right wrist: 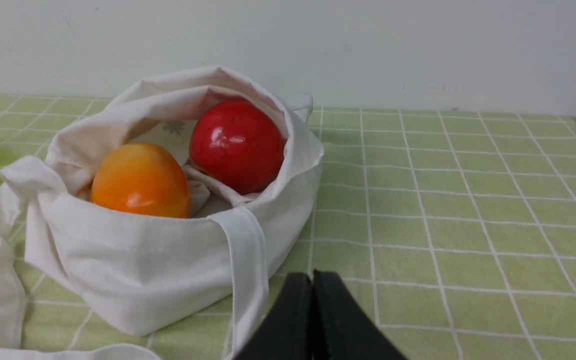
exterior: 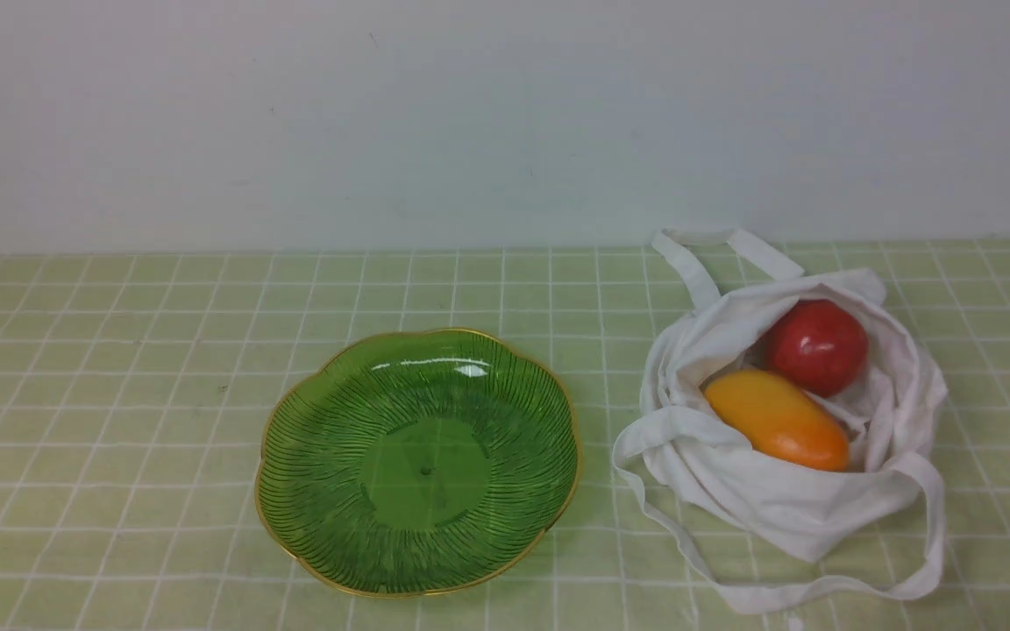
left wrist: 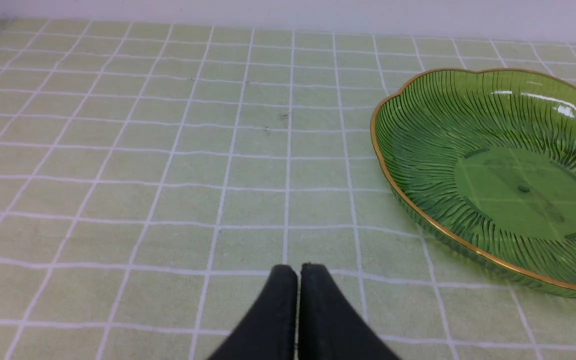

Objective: Take the fruit out of the bag on the green coffee tablecloth and place them on the plate.
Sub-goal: 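Reach into the bag and grasp a fruit with the right gripper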

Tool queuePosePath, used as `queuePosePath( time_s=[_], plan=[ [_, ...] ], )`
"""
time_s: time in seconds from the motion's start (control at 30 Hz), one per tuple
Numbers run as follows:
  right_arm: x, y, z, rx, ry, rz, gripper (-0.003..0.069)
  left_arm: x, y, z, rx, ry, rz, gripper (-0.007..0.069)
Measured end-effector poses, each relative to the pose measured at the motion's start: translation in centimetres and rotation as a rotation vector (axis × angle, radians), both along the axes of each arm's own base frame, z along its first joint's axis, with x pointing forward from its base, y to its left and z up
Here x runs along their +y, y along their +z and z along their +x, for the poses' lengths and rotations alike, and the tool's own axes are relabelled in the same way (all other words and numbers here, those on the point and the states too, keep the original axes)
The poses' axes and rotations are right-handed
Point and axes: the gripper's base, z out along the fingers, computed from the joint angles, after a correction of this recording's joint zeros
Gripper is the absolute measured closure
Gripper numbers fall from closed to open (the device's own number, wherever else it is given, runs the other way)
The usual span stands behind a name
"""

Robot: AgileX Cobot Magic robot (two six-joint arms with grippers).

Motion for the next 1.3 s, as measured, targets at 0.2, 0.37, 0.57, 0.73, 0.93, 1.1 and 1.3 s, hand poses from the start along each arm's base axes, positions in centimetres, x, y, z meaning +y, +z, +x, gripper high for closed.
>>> queuePosePath(
  time_s=[0.2,0.37,0.57,0.73,0.93,1.1,1.3],
  plan=[
    [0.00,0.00,0.00,0.000,0.000,0.000,0.0674,0.00,0.00,0.00,0.000,0.000,0.000,0.0632],
    [0.00,0.00,0.00,0.000,0.000,0.000,0.0674,0.00,0.00,0.00,0.000,0.000,0.000,0.0632],
    [0.00,0.00,0.00,0.000,0.000,0.000,0.0674,0.00,0.00,0.00,0.000,0.000,0.000,0.0632],
    [0.00,0.00,0.00,0.000,0.000,-0.001,0.0674,0.00,0.00,0.00,0.000,0.000,0.000,0.0632],
    [-0.02,0.00,0.00,0.000,-0.001,-0.008,0.0674,0.00,0.00,0.00,0.000,0.000,0.000,0.0632],
    [-0.09,-0.03,-0.01,0.003,-0.002,-0.036,0.0674,0.00,0.00,0.00,0.000,0.000,0.000,0.0632],
    [-0.12,-0.02,-0.01,0.005,-0.003,-0.048,0.0674,0.00,0.00,0.00,0.000,0.000,0.000,0.0632]
  ],
)
